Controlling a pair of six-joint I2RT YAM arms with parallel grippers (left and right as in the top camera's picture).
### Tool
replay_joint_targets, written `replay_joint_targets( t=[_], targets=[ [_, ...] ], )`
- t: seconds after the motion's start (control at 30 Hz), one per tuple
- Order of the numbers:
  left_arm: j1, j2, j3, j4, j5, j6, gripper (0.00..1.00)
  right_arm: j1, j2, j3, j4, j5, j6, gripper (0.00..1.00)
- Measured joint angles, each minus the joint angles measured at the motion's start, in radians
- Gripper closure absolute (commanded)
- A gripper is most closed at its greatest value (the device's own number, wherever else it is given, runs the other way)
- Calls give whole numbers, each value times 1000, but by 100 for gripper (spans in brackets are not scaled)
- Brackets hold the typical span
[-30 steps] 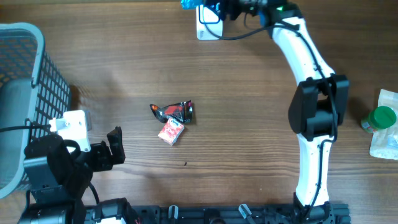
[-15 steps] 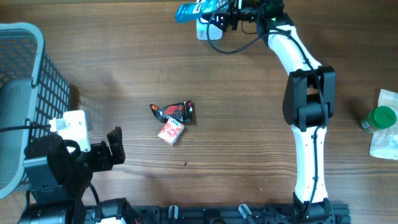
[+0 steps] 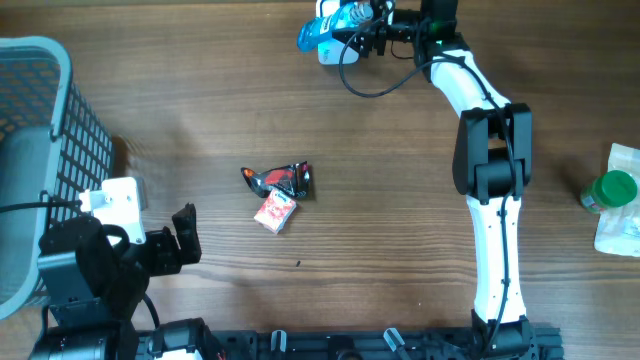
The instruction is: Scan the item barcode
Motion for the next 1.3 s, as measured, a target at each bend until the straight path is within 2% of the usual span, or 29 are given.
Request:
replay_joint_targets(
  t=[0.17,0.27,0.4,0.73,0.9,1.07,1.13,1.2,1.3],
  targets=[
    [0,0,0,0,0,0,0,0,0,0,2,3,-14,77],
    [0,0,0,0,0,0,0,0,0,0,22,11,-14,82],
    [0,0,0,0,0,0,0,0,4,0,53,53,-9,75],
    [0,0,0,0,0,0,0,2,40,0,89,134,45,78],
    [0,0,0,0,0,0,0,1,47,0,154,43,101,79],
    [0,0,0,0,0,0,0,1,53,0,369,-105,253,69],
    [0,0,0,0,0,0,0,0,59,2,508,-171,361,65],
    [0,0,0,0,0,0,0,-1,63,8,650,-222,478,64],
    [0,0,0,0,0,0,0,-1,64,45,970,-309,814,68]
  ],
)
